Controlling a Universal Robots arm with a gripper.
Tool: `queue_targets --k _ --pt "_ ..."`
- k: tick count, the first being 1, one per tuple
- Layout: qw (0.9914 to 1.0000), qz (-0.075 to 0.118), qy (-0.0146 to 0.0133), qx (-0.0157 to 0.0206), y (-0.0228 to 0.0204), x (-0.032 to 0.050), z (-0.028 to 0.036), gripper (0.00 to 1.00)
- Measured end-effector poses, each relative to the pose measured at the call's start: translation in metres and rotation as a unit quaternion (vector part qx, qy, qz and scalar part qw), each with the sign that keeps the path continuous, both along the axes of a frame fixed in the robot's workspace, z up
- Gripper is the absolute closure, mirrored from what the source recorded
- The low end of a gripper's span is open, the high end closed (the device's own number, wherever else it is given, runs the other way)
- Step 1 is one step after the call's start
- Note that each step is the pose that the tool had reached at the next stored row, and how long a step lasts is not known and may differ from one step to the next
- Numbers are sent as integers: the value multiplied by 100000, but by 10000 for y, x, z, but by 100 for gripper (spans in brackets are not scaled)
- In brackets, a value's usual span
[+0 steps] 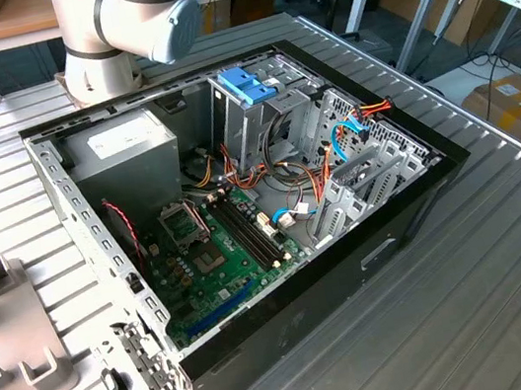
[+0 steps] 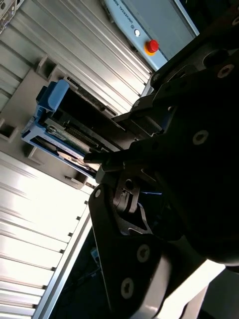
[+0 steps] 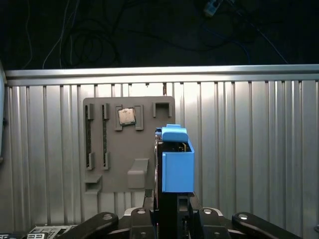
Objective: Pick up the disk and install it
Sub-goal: 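Pick up the disk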
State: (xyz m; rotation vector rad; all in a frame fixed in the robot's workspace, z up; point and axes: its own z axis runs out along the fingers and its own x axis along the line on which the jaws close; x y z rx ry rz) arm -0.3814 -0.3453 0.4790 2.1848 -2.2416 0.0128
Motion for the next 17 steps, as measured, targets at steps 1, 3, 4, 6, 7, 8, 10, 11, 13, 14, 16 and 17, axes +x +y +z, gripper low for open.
queue_targets --k 1,3,4,6,7,8,10,11,13,14,16,17 --pt "100000 2 -7 3 0 1 -1 65" --pt "100000 1 -2 0 0 2 0 65" --pt "100000 6 -3 1 0 9 0 65" --pt "100000 5 1 -1 0 19 0 65" --pt "100000 6 -1 0 0 30 0 65" --pt "100000 3 0 -1 0 37 0 65" --pt "100000 4 -3 -1 0 55 0 65" --pt "100000 0 -3 2 0 57 0 65" --pt "100000 2 0 -1 0 59 0 65" --pt "100000 2 -1 1 0 59 0 65" --pt "100000 6 -4 1 0 73 0 65" --pt "100000 6 -2 -1 0 80 0 65"
